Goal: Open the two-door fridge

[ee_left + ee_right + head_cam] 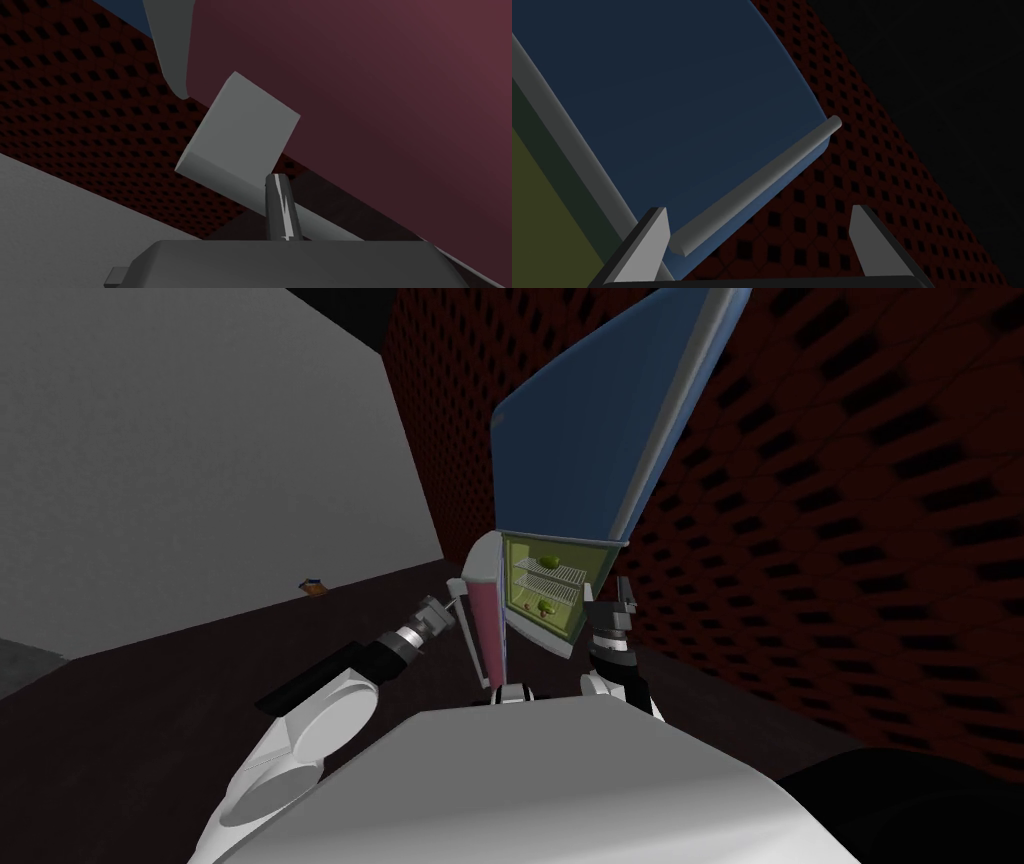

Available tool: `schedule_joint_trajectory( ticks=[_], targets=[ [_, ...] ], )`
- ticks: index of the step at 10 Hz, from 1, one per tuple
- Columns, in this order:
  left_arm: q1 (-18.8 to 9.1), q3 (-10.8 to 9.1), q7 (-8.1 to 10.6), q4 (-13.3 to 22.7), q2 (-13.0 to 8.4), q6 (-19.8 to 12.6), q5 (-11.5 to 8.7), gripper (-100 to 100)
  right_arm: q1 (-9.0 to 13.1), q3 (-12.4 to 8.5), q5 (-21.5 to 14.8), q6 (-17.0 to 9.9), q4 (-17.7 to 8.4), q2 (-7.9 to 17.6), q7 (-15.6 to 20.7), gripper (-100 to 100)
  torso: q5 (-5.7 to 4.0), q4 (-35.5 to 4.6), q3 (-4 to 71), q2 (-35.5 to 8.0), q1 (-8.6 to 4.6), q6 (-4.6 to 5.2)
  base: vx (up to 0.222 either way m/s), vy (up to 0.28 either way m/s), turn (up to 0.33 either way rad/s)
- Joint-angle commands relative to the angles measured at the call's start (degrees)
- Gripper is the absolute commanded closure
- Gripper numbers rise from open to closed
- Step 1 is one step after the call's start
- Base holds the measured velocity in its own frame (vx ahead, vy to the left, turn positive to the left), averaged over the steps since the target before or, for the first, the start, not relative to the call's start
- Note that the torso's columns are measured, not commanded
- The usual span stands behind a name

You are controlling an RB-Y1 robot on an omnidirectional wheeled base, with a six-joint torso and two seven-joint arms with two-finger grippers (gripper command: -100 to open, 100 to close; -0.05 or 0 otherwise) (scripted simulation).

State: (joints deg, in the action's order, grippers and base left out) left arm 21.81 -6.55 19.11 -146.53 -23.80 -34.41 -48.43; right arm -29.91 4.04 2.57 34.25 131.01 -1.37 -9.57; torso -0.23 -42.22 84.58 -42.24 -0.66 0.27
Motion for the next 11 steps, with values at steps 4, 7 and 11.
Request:
schedule_joint_trajectory(
  ticks=[4, 7, 11],
  targets=[
    [-1.0, 1.82, -1.30, 0.5, -1.5, 0.5, -2.2, 100, 0.0, 0.0, 0.0, 0.0, 0.0, 0.0, 0.0, 0, 0.28, -0.1, 0.0, 0.0, 0.81, -0.26, 0.002, 0.246, -0.102],
    [-1.9, 3.09, -2.24, 0.8, -2.8, 0.9, -4.0, 100, 0.0, 0.0, 0.0, 0.0, 0.0, 0.0, 0.0, 0, 0.22, -0.1, 0.0, 0.0, 0.64, -0.30, 0.010, 0.250, -0.104],
    [-4.4, -0.41, -1.28, 3.4, -4.9, -0.1, -6.4, -100, 0.0, 0.0, 0.0, 0.0, 0.0, 0.0, 0.0, 0, 0.08, -0.1, -0.1, -0.2, 0.15, -0.24, -0.017, 0.096, -0.063]
  ],
)
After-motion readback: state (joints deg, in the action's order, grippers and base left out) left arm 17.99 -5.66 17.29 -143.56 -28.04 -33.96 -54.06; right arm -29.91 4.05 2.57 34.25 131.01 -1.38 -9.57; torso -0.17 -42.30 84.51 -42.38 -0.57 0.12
